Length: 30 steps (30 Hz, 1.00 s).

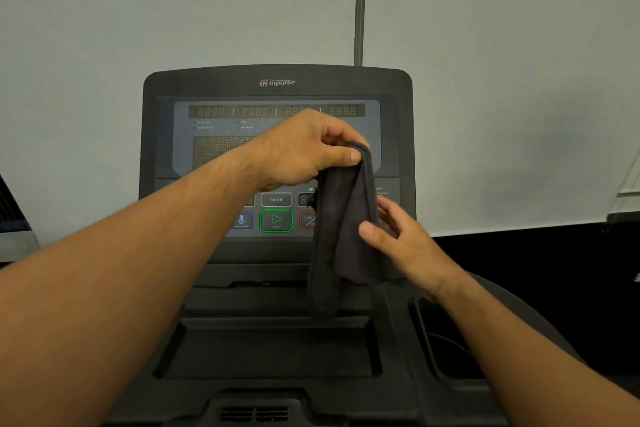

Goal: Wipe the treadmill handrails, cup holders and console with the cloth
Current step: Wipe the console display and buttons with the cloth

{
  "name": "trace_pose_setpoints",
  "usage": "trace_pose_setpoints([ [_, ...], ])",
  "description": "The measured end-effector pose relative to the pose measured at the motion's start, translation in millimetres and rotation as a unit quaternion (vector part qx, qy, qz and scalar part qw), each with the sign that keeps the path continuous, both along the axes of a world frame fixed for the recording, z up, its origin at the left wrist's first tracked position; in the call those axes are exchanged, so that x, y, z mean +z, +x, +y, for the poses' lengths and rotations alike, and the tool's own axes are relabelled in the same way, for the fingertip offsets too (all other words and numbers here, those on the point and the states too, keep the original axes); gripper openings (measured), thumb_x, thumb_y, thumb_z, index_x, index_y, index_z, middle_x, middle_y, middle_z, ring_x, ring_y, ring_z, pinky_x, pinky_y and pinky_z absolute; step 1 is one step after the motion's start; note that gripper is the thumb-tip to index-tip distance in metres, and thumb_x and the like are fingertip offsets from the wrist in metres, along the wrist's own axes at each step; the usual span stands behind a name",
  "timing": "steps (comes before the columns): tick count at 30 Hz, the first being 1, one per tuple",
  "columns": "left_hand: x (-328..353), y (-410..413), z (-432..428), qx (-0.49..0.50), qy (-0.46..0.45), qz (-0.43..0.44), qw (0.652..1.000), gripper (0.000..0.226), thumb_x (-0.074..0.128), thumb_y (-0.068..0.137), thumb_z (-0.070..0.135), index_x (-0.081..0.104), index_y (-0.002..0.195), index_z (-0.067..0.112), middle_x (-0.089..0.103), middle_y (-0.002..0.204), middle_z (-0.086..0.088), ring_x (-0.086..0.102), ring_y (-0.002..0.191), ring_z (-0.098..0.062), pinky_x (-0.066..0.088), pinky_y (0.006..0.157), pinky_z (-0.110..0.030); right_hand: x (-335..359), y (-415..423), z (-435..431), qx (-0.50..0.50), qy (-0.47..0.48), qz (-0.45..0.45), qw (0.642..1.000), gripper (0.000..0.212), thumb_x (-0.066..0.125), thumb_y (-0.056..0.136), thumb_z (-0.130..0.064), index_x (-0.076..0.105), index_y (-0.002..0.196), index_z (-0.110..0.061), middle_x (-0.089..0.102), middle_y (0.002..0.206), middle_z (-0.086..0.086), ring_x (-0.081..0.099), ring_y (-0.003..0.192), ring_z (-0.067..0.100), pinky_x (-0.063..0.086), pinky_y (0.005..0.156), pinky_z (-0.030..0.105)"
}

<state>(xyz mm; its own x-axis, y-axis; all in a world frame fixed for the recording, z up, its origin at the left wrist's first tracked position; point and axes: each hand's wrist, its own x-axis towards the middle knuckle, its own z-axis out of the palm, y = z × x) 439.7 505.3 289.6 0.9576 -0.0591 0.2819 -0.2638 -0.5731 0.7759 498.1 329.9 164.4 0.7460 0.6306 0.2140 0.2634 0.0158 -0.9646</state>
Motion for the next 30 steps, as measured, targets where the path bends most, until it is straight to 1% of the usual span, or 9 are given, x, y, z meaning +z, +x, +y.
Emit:
trace_pose_setpoints([
  [3, 2.7, 0.6, -8.4, -0.026, -0.039, -0.004, 0.999, 0.016, 0.061, 0.092, 0.002, 0.071, 0.100, 0.012, 0.073, 0.089, -0.003, 0.068, 0.080, -0.009, 0.058, 0.072, -0.024, -2.7, -3.6, 7.5, 0.030, 0.033, -0.008, 0.999, 0.081, 0.080, 0.064, -0.047, 0.047, 0.133, -0.024, 0.065, 0.122, -0.002, 0.063, 0.111, 0.014, 0.055, 0.086, 0.031],
  [7, -8.5, 10.7, -8.1, 0.045, -0.073, -0.062, 0.994, 0.014, 0.060, 0.093, 0.007, 0.071, 0.093, 0.016, 0.073, 0.084, -0.001, 0.068, 0.075, -0.008, 0.054, 0.064, -0.021, -10.2, -12.0, 9.8, 0.011, 0.108, 0.119, 0.987, 0.049, 0.074, 0.076, -0.030, 0.059, 0.120, -0.013, 0.071, 0.112, 0.007, 0.066, 0.107, 0.026, 0.055, 0.089, 0.039],
  [12, -52.1, 31.9, -3.4, 0.196, -0.097, -0.065, 0.974, 0.012, 0.064, 0.092, 0.018, 0.071, 0.083, 0.021, 0.074, 0.082, -0.001, 0.068, 0.077, -0.017, 0.056, 0.070, -0.035, -10.3, -15.2, 5.4, 0.024, 0.170, 0.255, 0.952, 0.031, 0.063, 0.087, -0.014, 0.060, 0.117, -0.006, 0.068, 0.104, 0.027, 0.066, 0.083, 0.039, 0.057, 0.067, 0.048],
  [15, -67.9, 33.2, -0.8, 0.211, -0.081, -0.004, 0.974, 0.014, 0.066, 0.090, 0.020, 0.070, 0.077, 0.020, 0.071, 0.073, -0.002, 0.064, 0.066, -0.018, 0.057, 0.067, -0.039, 0.9, 3.5, -0.6, -0.080, 0.230, 0.281, 0.928, 0.025, 0.057, 0.092, -0.006, 0.058, 0.115, 0.000, 0.067, 0.085, 0.026, 0.066, 0.064, 0.029, 0.055, 0.051, 0.034],
  [17, -71.2, 28.5, 2.7, 0.197, -0.067, 0.028, 0.978, 0.012, 0.066, 0.091, 0.021, 0.070, 0.079, 0.020, 0.071, 0.078, -0.002, 0.065, 0.069, -0.016, 0.058, 0.068, -0.036, 18.0, 24.0, -5.3, -0.155, 0.263, 0.263, 0.915, 0.020, 0.056, 0.092, -0.003, 0.061, 0.111, 0.001, 0.066, 0.079, 0.023, 0.065, 0.058, 0.025, 0.055, 0.050, 0.031],
  [20, -65.4, 25.5, 15.9, 0.202, 0.019, -0.018, 0.979, 0.010, 0.062, 0.093, 0.027, 0.070, 0.088, 0.024, 0.068, 0.080, 0.010, 0.063, 0.075, -0.005, 0.054, 0.074, -0.029, 54.3, 58.3, -4.6, -0.229, 0.276, 0.167, 0.919, 0.022, 0.057, 0.091, -0.002, 0.065, 0.110, -0.009, 0.069, 0.097, 0.021, 0.068, 0.075, 0.028, 0.059, 0.069, 0.037],
  [24, -35.3, 35.9, 41.0, 0.244, 0.170, -0.101, 0.949, 0.022, 0.053, 0.098, 0.032, 0.070, 0.103, 0.019, 0.067, 0.091, 0.006, 0.061, 0.084, -0.011, 0.053, 0.082, -0.035, 101.4, 92.6, 15.8, -0.308, 0.160, -0.125, 0.930, 0.034, 0.061, 0.091, -0.021, 0.058, 0.126, -0.022, 0.064, 0.116, -0.004, 0.062, 0.106, 0.014, 0.048, 0.092, 0.025],
  [27, -4.9, 50.4, 59.2, 0.260, 0.244, -0.155, 0.921, 0.028, 0.047, 0.100, 0.032, 0.068, 0.107, 0.015, 0.063, 0.102, 0.000, 0.056, 0.093, -0.016, 0.048, 0.088, -0.036, 116.3, 122.2, 41.9, -0.372, 0.033, -0.331, 0.866, 0.048, 0.055, 0.094, -0.024, 0.043, 0.140, -0.021, 0.049, 0.136, 0.004, 0.047, 0.121, 0.021, 0.034, 0.100, 0.024],
  [30, 21.3, 68.5, 79.0, 0.283, 0.299, -0.169, 0.896, 0.033, 0.043, 0.101, 0.033, 0.063, 0.116, 0.013, 0.060, 0.120, -0.006, 0.053, 0.108, -0.020, 0.041, 0.092, -0.034, 103.4, 153.0, 73.7, -0.361, -0.173, -0.432, 0.808, 0.059, 0.044, 0.096, -0.033, 0.025, 0.150, -0.020, 0.021, 0.157, 0.009, 0.025, 0.139, 0.037, 0.019, 0.115, 0.048],
])
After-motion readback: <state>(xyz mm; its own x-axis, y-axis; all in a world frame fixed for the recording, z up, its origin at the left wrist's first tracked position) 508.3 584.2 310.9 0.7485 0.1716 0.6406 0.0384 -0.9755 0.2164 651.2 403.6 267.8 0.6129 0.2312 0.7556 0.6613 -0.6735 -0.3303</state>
